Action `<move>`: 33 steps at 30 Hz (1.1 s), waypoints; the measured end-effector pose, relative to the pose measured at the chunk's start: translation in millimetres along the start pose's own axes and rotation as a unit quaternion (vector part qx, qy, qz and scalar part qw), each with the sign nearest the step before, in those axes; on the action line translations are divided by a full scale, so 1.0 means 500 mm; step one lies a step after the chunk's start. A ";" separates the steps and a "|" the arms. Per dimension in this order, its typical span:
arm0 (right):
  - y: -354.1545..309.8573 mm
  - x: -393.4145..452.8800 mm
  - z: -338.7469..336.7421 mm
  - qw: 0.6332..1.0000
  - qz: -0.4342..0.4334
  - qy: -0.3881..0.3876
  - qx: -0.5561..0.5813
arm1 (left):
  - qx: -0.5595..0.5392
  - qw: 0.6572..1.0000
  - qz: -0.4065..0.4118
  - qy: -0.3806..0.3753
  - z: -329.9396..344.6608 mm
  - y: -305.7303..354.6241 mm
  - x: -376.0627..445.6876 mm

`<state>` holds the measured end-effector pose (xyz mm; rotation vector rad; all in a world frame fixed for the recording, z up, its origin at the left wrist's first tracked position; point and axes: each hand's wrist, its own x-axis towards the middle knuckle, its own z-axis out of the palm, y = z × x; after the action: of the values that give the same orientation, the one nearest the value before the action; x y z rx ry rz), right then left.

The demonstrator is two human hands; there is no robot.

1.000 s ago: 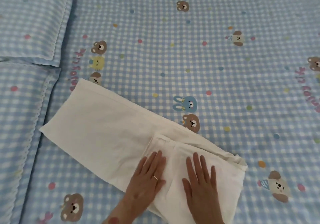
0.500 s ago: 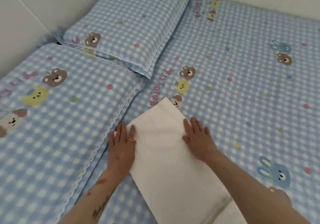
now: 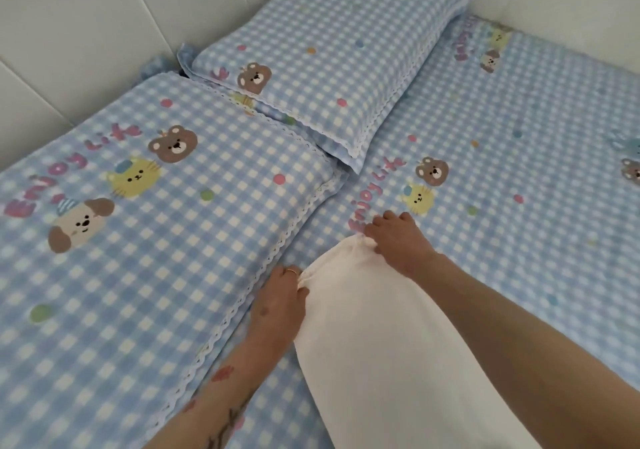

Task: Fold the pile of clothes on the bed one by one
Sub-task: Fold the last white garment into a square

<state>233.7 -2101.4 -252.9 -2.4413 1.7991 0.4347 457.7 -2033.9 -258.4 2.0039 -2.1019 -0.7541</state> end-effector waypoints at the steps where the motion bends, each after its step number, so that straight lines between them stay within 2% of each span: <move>1: 0.006 -0.028 -0.010 0.999 0.013 0.026 0.030 | -0.041 0.999 0.004 0.010 -0.016 0.016 -0.028; 3: 0.029 -0.111 -0.038 0.987 0.035 0.100 0.119 | -0.106 0.993 0.047 0.030 -0.039 0.046 -0.095; 5: 0.062 -0.224 -0.059 0.972 0.032 0.152 0.176 | -0.156 0.982 0.102 0.016 -0.054 0.082 -0.182; 9: 0.104 -0.502 -0.057 0.975 0.031 0.149 0.160 | -0.189 0.958 0.198 -0.081 -0.012 0.171 -0.365; 13: 0.094 -0.717 -0.008 0.983 0.078 0.097 0.135 | -0.118 0.926 0.284 -0.216 0.067 0.236 -0.526; 15: 0.081 -0.807 0.023 0.979 0.105 0.089 0.150 | -0.136 0.920 0.273 -0.247 0.102 0.249 -0.595; 17: 0.067 -0.911 0.051 0.973 0.140 0.084 0.162 | -0.098 0.913 0.276 -0.284 0.129 0.266 -0.656; 20: 0.047 -1.048 0.088 0.963 0.189 0.085 0.173 | -0.113 0.888 0.263 -0.359 0.179 0.287 -0.743; 22: 0.033 -1.120 0.110 0.955 0.223 0.086 0.177 | -0.017 0.878 0.272 -0.393 0.180 0.325 -0.805; 23: 0.025 -1.150 0.122 0.950 0.239 0.086 0.180 | 0.046 0.868 0.298 -0.394 0.186 0.346 -0.837; 25: 0.006 -1.188 0.147 0.943 0.264 0.082 0.187 | 0.055 0.871 0.337 -0.352 0.239 0.353 -0.892; 27: -0.012 -1.218 0.176 0.938 0.284 0.070 0.184 | 0.091 0.842 0.370 -0.382 0.265 0.342 -0.921; 28: -0.021 -1.228 0.194 0.933 0.302 0.055 0.186 | 0.119 0.831 0.353 -0.412 0.261 0.340 -0.919; 30: -0.051 -1.237 0.220 0.897 0.388 0.022 0.212 | 0.086 0.819 0.375 -0.427 0.270 0.331 -0.903; 31: -0.075 -1.235 0.228 0.865 0.445 0.043 0.227 | 0.067 0.814 0.419 -0.397 0.269 0.328 -0.894; 33: -0.136 -1.205 0.224 0.825 0.490 0.129 0.250 | 0.016 0.855 0.422 -0.301 0.265 0.339 -0.860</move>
<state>114.4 -1498.6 -203.6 -1.1281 2.7260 -0.3378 292.8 -1586.5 -196.2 0.6515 -2.9427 -1.2186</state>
